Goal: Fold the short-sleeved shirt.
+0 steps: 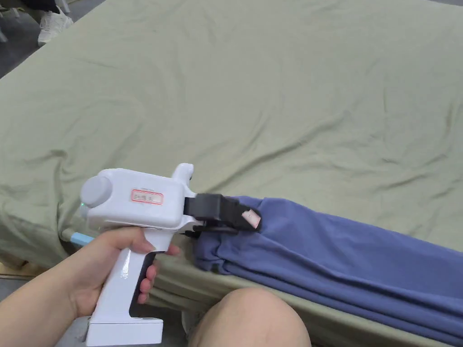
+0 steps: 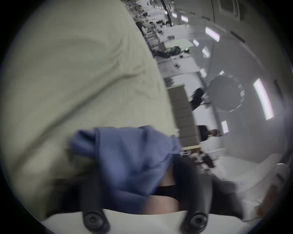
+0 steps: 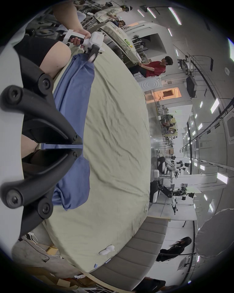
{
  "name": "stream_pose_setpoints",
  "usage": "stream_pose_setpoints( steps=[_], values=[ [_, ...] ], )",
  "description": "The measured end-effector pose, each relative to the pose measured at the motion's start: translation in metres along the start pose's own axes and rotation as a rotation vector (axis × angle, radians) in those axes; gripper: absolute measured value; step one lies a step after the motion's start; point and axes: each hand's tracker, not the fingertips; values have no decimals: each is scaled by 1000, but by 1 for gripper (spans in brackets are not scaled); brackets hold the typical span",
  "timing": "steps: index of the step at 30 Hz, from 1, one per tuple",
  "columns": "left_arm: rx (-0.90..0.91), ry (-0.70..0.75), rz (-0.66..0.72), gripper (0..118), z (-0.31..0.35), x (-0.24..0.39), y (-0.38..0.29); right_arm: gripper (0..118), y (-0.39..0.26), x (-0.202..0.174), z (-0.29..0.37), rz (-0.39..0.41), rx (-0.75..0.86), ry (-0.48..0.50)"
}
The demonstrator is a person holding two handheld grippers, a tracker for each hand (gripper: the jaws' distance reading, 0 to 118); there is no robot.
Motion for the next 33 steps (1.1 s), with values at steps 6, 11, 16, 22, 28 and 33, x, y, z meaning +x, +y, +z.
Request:
stream_pose_setpoints(
  steps=[6, 11, 16, 22, 28, 33],
  values=[
    [19, 138, -71, 7, 20, -4, 31, 7, 4, 5, 5, 30, 12, 20],
    [82, 213, -95, 7, 56, 50, 49, 7, 3, 19, 9, 22, 35, 10],
    [121, 479, -15, 7, 115, 30, 83, 7, -5, 33, 9, 6, 56, 41],
    [96, 403, -30, 7, 93, 127, 71, 7, -14, 43, 10, -24, 123, 139],
    [-112, 480, -246, 7, -24, 192, 47, 7, -18, 53, 22, -24, 157, 159],
    [-137, 522, -180, 32, -107, 185, 38, 7, -26, 75, 44, -38, 176, 124]
  ],
)
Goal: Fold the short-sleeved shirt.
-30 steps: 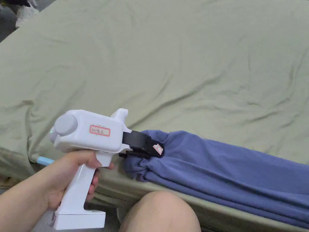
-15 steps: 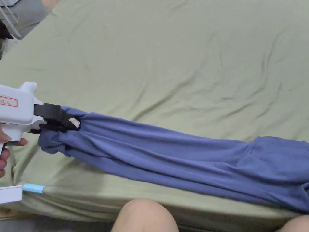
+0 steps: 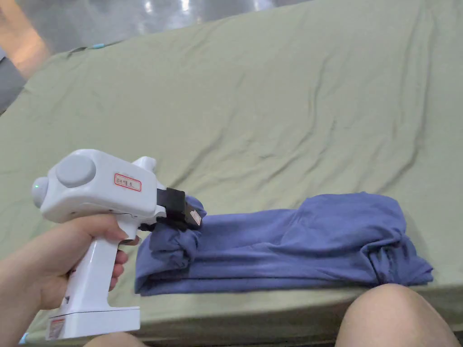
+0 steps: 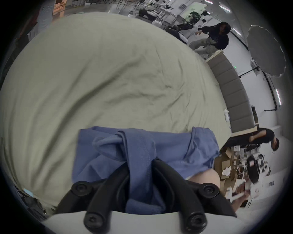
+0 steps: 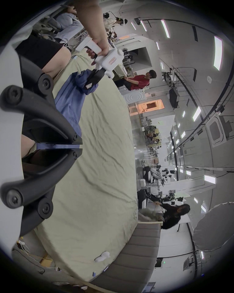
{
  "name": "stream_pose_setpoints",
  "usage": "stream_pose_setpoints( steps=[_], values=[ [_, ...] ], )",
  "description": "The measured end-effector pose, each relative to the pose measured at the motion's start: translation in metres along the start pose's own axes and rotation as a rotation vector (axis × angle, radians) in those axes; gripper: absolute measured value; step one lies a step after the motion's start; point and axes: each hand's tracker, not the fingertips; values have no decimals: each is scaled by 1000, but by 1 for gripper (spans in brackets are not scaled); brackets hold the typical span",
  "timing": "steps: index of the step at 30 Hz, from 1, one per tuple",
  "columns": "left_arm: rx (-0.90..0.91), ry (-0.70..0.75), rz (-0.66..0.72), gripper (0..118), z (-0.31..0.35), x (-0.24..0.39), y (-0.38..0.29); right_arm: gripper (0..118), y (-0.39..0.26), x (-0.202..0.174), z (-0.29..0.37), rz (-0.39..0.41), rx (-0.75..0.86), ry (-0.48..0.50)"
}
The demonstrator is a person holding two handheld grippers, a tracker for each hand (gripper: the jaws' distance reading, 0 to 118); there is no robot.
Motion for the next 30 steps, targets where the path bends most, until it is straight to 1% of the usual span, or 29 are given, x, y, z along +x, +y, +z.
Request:
stream_pose_setpoints(
  steps=[1, 2, 3, 4, 5, 6, 7, 8, 9, 10, 11, 12, 13, 14, 15, 17, 18, 19, 21, 24, 25, 26, 27, 28, 30],
  values=[
    [25, -17, 41, 70, -4, 5, -3, 7, -1, 5, 6, -1, -1, -17],
    [18, -59, 81, 103, -4, 7, -6, 7, -2, 10, 11, -5, 1, -31],
    [-9, -148, 113, 104, 1, 6, -9, 7, -4, 14, 15, -15, 3, -41],
    [8, -250, 129, 104, 9, 7, -12, 7, -6, 19, 19, -30, 2, -46],
    [50, -277, 138, 104, 20, 8, -15, 7, -8, 23, 21, -48, 1, -49],
    [85, -254, 122, 104, 32, 6, -17, 7, -10, 27, 22, -61, -1, -54],
    [128, -176, 76, 102, 45, 4, -20, 7, -13, 26, 22, -69, -1, -62],
    [167, -100, 25, 93, 53, 3, -22, 7, -15, 26, 21, -72, -2, -68],
    [203, -2, -29, 76, 58, 1, -26, 7, -17, 26, 20, -76, -4, -70],
    [209, 105, -58, 48, 57, 3, -28, 7, -19, 26, 19, -81, -6, -70],
    [178, 158, -67, 14, 47, 4, -31, 7, -20, 23, 17, -85, -9, -65],
    [143, 227, -100, 6, 34, 6, -34, 7, -21, 20, 15, -87, -11, -57],
    [102, 268, -115, 6, 18, 8, -38, 7, -21, 18, 13, -84, -16, -49],
    [82, 255, -117, 3, 4, 11, -39, 7, -21, 15, 12, -77, -20, -46],
    [26, 170, -95, 4, -11, 18, -46, 7, -21, 10, 11, -62, -25, -47],
    [23, 126, -118, 3, -29, 37, -54, 7, -20, 3, 10, -30, -32, -56],
    [30, 127, -155, 4, -40, 48, -55, 7, -20, 1, 11, -22, -34, -58],
    [74, 175, -230, 4, -46, 58, -54, 7, -19, -2, 11, -16, -35, -60],
    [39, 150, -267, 3, -61, 70, -55, 7, -18, -4, 12, -10, -44, -60],
    [8, 203, -321, 3, -62, 75, -51, 7, -16, -9, 12, 0, -52, -64],
    [14, 170, -306, 4, -51, 73, -50, 7, -15, -11, 13, 2, -53, -65],
    [32, 94, -284, 4, -40, 71, -50, 7, -15, -12, 12, 3, -54, -65],
    [65, 21, -261, 3, -19, 65, -48, 7, -14, -13, 12, 4, -55, -64],
    [92, -84, -226, 3, 1, 59, -49, 7, -13, -15, 10, 4, -59, -60],
    [167, -236, -197, 4, 41, 41, -53, 7, -11, -18, 7, 8, -68, -57]
  ],
)
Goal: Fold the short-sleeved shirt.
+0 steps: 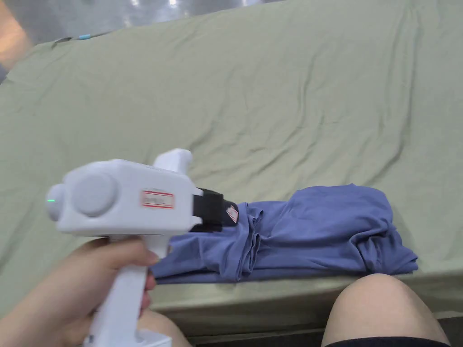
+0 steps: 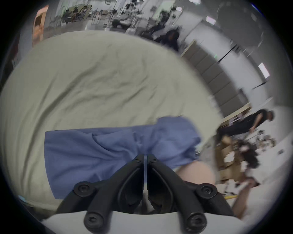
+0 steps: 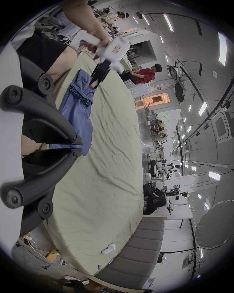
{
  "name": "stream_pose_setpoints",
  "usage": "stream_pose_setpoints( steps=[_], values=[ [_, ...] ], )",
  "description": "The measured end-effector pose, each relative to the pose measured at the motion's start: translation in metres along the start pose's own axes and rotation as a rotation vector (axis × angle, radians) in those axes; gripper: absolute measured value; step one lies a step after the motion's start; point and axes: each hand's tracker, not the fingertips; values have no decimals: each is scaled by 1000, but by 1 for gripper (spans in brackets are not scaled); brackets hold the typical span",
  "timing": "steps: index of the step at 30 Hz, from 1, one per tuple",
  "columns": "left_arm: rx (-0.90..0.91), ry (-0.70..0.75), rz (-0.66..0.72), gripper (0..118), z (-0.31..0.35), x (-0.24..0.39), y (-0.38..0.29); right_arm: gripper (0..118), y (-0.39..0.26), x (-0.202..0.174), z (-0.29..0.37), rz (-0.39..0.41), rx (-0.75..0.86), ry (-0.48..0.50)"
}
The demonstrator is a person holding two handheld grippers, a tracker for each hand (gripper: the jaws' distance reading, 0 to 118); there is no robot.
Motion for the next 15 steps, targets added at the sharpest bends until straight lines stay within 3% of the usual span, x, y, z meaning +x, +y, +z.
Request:
stream_pose_setpoints(
  steps=[1, 2, 3, 4, 5, 11, 13, 15],
  values=[
    [33, -31, 14, 6, 20, -13, -1, 7, 2, -2, -1, 7, -4, -1],
    [55, -36, 36, 23, 33, -30, -3, 7, 4, -4, -2, 13, -5, -3],
    [76, -36, 63, 55, 45, -49, -6, 7, 6, -6, -2, 16, -5, -2],
    [90, -37, 94, 96, 53, -70, -11, 7, 8, -7, -2, 20, -5, 2],
    [69, -29, 136, 118, 56, -93, -14, 7, 10, -8, -3, 22, -6, 7],
    [67, -243, 534, 118, 26, -218, -46, 7, 19, -17, -15, 44, -27, -1],
    [44, -289, 567, 118, 6, -229, -54, 7, 20, -20, -20, 48, -37, -5],
    [110, -351, 514, 118, -5, -219, -51, 7, 22, -23, -25, 49, -50, -8]
  ],
)
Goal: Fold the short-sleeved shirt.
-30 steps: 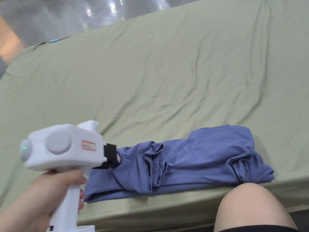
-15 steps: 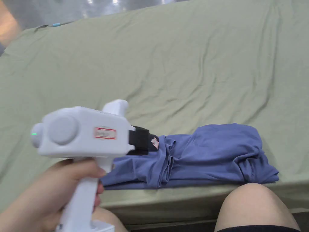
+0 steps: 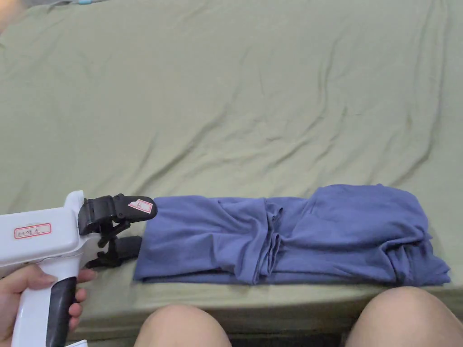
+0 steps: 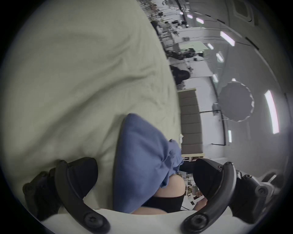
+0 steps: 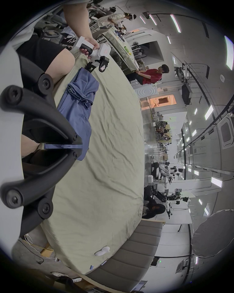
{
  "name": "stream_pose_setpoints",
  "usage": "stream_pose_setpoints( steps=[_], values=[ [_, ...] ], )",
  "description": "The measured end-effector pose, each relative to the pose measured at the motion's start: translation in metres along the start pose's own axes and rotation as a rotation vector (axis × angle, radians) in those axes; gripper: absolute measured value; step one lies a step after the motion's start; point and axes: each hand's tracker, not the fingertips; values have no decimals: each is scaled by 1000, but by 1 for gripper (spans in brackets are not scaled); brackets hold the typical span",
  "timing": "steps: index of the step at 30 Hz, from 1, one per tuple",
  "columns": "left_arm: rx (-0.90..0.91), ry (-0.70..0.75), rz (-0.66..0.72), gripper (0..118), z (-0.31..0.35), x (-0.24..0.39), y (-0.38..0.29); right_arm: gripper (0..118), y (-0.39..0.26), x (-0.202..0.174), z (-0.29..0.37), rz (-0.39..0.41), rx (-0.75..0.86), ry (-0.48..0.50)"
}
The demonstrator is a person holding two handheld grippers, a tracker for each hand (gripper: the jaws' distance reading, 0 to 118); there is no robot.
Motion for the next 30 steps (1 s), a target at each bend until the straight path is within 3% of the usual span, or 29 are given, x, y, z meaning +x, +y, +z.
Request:
stream_pose_setpoints(
  steps=[3, 4, 5, 6, 9, 15, 19, 23, 30],
  values=[
    [-57, 12, -63, 114, -30, 15, 0, 7, 1, -5, -8, 2, -20, -4],
    [-96, 40, -92, 80, -42, 20, -1, 7, 3, -7, -11, 3, -25, -4],
    [-118, 146, -125, 11, -47, 11, 3, 7, 4, -9, -12, 7, -28, -3],
    [-141, 209, -146, 12, -57, 13, 0, 7, 5, -12, -13, 14, -29, -1],
    [-110, 115, -96, 12, -39, 10, 4, 7, 10, -19, -12, 39, -22, 13],
    [20, 133, -117, 12, 19, 35, 6, 7, 11, -18, -12, 52, -9, 19],
    [115, 265, -85, 12, 79, 32, 12, 7, 6, -11, -12, 23, 24, 49],
    [174, 433, -46, 12, 118, 70, 7, 7, -1, -4, -18, 3, 39, 86],
    [104, 567, -254, 12, 60, 187, -10, 7, -16, 19, -21, -52, 51, 141]
  ],
)
